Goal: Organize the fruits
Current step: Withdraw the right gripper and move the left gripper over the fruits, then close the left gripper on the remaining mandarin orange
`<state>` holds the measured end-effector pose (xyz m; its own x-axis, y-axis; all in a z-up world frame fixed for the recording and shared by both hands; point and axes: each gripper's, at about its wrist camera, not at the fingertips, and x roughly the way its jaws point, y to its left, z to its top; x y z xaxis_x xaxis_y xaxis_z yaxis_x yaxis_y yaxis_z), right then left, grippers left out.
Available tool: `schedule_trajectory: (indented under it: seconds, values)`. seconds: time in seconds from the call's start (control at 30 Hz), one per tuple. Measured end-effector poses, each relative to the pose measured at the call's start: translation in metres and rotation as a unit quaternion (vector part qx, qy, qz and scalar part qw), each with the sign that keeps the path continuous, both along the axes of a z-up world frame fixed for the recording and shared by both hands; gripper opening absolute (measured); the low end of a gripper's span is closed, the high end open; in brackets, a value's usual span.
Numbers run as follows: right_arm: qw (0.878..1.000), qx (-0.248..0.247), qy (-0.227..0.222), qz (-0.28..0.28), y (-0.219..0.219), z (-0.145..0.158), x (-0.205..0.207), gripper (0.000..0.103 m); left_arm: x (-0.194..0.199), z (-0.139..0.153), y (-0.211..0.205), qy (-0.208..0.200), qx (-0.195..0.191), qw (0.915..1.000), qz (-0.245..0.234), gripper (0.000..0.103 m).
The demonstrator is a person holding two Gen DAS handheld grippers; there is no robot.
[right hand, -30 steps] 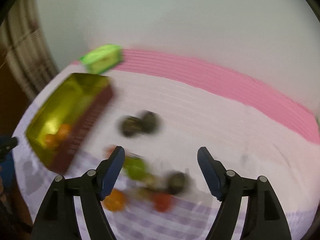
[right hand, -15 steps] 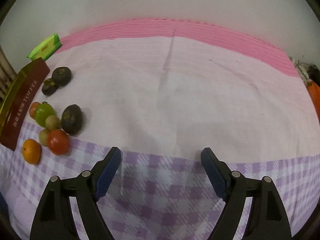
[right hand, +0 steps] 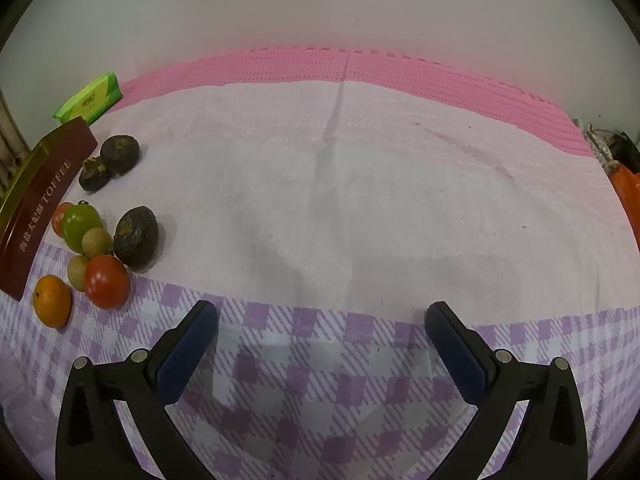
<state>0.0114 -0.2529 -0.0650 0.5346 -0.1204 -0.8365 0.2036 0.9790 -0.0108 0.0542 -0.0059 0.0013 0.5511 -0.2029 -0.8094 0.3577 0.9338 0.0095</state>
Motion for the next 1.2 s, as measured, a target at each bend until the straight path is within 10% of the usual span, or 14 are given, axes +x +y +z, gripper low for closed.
schedule_trajectory:
  seconds: [0.3,1.2]
  values:
    - [1.000,-0.004,-0.019,-0.003,0.001,-0.001,-0.005,0.103,0.017,-0.028,-0.024,0.037,0.007,0.9993,-0.005,0.102]
    - [1.000,-0.005,-0.027,-0.013,0.000,-0.001,-0.007,0.103,0.031,-0.057,-0.044,0.080,0.013,0.9965,-0.021,0.035]
